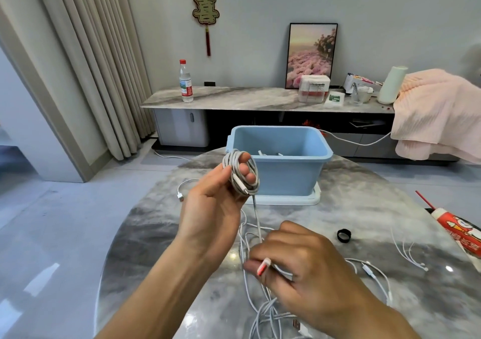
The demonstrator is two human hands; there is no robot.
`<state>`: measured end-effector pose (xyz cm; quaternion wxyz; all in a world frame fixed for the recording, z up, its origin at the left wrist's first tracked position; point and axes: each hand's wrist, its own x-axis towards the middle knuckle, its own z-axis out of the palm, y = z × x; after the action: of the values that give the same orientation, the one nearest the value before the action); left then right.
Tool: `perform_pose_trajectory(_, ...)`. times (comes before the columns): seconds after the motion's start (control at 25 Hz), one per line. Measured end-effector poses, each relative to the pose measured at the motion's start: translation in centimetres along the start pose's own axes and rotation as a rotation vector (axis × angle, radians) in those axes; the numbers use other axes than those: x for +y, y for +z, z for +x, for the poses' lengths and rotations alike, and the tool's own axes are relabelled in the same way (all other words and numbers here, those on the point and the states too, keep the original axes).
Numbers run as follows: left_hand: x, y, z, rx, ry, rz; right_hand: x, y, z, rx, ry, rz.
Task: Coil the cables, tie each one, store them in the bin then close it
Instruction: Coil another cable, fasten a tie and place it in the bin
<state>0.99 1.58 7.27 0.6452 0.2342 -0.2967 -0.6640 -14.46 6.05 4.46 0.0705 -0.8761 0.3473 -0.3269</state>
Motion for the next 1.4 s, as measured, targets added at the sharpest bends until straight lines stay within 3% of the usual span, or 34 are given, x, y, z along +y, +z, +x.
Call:
perform_pose_trajectory(0.12, -1.2, -0.1, -0.3, -0.08, 0.051, 0.353, -1.0, -0.9, 0.6, 0.045, -0.053, 0.138)
perform_pose_trajectory(0.2, -1.8, 0.0, -0.9, -0.186, 0.066, 0.571, -1.0, -2.2, 0.9, 0.071, 0.039, 0.368)
perform_pose_trajectory(0.36, -2.1, 0.8, -1.6, -0.391, 0.04, 0.618, 0.1, -3.9, 1.5, 0.228, 0.319, 0.815)
perform_pose_trajectory(0.52, -2.1, 0.5, -1.5, -0.436, 0.003, 0.583, 0.6, -4.4, 2.3, 0.305, 0.441, 0.98)
perform_pose_trajectory(0.6, -1.8, 0.4, -1.5, -0.492, -0.018, 0.598, 1.2, -5.0, 2.4, 0.318, 0.5, 1.007)
perform_pose_trajectory(0.72, -1.8, 0.8, -1.8, -0.517, -0.063, 0.533, 1.9, -4.9, 2.1, 0.378, 0.517, 0.859)
perform_pose_trajectory(0.84, -1.9, 0.7, -1.7, -0.484, -0.125, 0.453, 2.4, -3.8, 1.5, 0.44, 0.456, 0.687)
perform_pose_trajectory(0.92, -1.4, 0.5, -1.7, -0.477, -0.154, 0.422, 2.8, -3.2, 1.1, 0.398, 0.413, 0.598)
perform_pose_trajectory(1.2, -0.5, 0.1, -1.4, -0.418, -0.255, 0.325, 4.0, -4.3, 1.2, 0.12, 0.457, 0.961)
perform_pose_trajectory(1.4, -1.1, 0.4, -1.4, -0.299, -0.249, 0.384, 4.2, -3.7, 1.0, 0.133, 0.559, 1.048)
